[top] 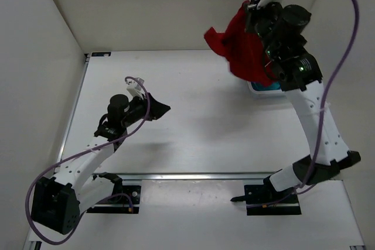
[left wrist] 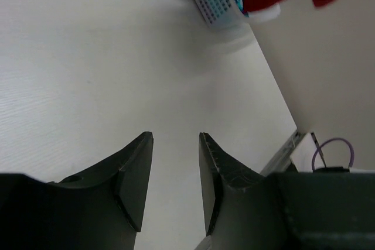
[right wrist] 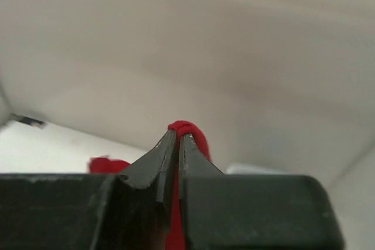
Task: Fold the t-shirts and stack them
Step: Move the tshirt to the center of the board
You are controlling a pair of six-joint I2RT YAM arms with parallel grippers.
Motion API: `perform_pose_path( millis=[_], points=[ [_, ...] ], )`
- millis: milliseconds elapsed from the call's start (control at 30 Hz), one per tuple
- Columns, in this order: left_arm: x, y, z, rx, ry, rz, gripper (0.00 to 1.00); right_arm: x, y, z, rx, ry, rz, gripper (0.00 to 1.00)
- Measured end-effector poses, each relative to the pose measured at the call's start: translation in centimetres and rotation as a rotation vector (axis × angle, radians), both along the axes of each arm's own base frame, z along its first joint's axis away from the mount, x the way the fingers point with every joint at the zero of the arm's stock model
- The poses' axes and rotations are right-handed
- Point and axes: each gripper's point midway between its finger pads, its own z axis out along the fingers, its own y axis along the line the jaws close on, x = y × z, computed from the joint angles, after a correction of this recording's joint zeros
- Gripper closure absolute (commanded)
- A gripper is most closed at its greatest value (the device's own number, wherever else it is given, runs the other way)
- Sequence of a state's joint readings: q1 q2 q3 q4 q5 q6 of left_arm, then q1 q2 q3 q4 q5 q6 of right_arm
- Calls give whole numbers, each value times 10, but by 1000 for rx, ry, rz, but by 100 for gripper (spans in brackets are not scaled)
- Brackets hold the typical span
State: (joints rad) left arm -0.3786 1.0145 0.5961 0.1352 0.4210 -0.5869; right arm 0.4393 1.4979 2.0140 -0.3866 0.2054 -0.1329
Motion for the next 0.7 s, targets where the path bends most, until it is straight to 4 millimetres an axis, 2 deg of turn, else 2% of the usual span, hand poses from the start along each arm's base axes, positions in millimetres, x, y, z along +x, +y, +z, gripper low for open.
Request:
perform_pose_path(
  millis=[33,67,133,167,233,300,333,433,500,533,567,600,633,700],
  points=[
    [5,9,2,-7,1,27,52,-18,8,21,10,-55,32,100],
    [10,19,4,-13,1,54,53,-28,15,32,15,-84,63,100],
    [18,39,7,-23,7,113,51,-40,26,40,18,-109,122,100],
    [22,52,8,-28,7,150,51,-40,27,39,20,-111,149,99],
    [27,73,14,-34,-1,215,48,-30,28,17,22,-79,204,100],
    [28,87,19,-35,-16,258,47,-15,27,-27,43,-1,260,100],
    [27,89,20,-31,-21,265,48,-8,28,-62,57,67,289,100],
    [22,84,13,-6,-14,258,47,11,28,-200,111,367,326,100],
    [15,76,-7,22,26,243,46,6,26,-285,165,577,336,100],
    [11,72,-19,38,54,234,45,1,23,-314,193,660,336,100],
    [7,69,-32,55,85,228,45,-5,21,-340,223,733,334,100],
    [2,66,-46,76,118,221,45,-10,18,-355,247,783,329,98],
    [-2,64,-58,94,147,217,44,-13,16,-363,267,805,322,91],
    [-9,61,-77,127,190,216,44,-17,15,-361,292,794,318,74]
  ],
)
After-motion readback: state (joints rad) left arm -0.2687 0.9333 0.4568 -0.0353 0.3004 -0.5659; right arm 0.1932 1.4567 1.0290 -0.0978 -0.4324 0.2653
